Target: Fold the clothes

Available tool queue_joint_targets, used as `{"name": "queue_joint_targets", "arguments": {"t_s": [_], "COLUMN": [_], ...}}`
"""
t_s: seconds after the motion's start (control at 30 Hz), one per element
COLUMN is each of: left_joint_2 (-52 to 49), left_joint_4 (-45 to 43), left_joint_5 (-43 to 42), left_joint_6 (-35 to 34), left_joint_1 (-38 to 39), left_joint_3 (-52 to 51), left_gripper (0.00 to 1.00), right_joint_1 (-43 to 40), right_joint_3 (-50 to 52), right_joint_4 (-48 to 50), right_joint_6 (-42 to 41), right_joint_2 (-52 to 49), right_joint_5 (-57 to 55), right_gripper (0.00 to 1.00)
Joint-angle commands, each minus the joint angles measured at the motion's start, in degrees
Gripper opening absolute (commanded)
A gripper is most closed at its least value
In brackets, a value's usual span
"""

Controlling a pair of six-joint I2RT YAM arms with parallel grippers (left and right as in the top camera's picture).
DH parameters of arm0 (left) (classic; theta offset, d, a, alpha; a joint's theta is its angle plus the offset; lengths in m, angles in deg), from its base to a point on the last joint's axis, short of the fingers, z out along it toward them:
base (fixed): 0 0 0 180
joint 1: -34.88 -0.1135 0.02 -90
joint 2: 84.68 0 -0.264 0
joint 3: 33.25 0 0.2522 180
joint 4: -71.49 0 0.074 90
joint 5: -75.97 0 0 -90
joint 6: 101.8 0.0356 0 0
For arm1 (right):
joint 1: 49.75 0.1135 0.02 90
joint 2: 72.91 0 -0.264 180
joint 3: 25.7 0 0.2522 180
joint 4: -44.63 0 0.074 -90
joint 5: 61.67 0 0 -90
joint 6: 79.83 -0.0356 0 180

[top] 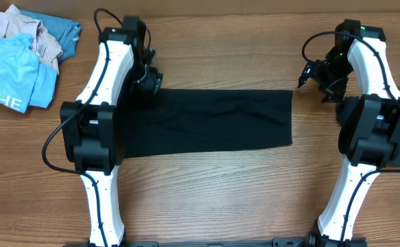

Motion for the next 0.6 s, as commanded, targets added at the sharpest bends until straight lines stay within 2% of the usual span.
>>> {"name": "queue_joint_targets", "arguments": {"t_s": [0.0, 0.03, 0.1, 0.13, 0.23, 0.37, 0.43, 0.57], "left_joint_2": [-0.96, -0.96, -0.96, -0.96, -0.94, -0.94, -0.92, -0.13], "left_joint_4": [0.44, 0.61, -0.04, -0.5, -1.11, -0.76, 0.13, 6.01], "left_joint_5": [-3.15, -3.67, -3.65, -3.21, -1.97, -1.68, -0.79, -0.22], "left_joint_6": [5.97, 7.32, 7.45, 7.43, 7.17, 6.03, 4.39, 0.85], "left_joint_1": [0.04, 0.04, 0.07, 0.07, 0.07, 0.09, 0.13, 0.15], "left_joint_3": [-3.8, -4.44, -4.66, -4.59, -4.57, -4.55, -4.17, 1.14], "left_gripper": [0.8, 0.79, 0.7, 0.58, 0.35, 0.09, 0.04, 0.04], "right_joint_1": [-0.13, -0.13, -0.13, -0.13, -0.13, -0.13, -0.13, -0.13], "right_joint_3": [-1.57, -1.57, -1.57, -1.6, -1.57, -1.57, -1.57, -1.57], "right_joint_4": [0.28, 0.37, 0.35, 0.35, 0.35, 0.31, 0.15, 0.13], "right_joint_6": [0.44, 0.44, 0.44, 0.44, 0.44, 0.44, 0.42, 0.39], "right_joint_2": [2.93, 2.93, 2.93, 2.93, 2.93, 2.93, 2.93, 2.93], "right_joint_5": [0.55, 0.55, 0.55, 0.52, 0.55, 0.52, 0.55, 0.57], "right_gripper": [0.87, 0.87, 0.87, 0.87, 0.87, 0.87, 0.87, 0.87]}}
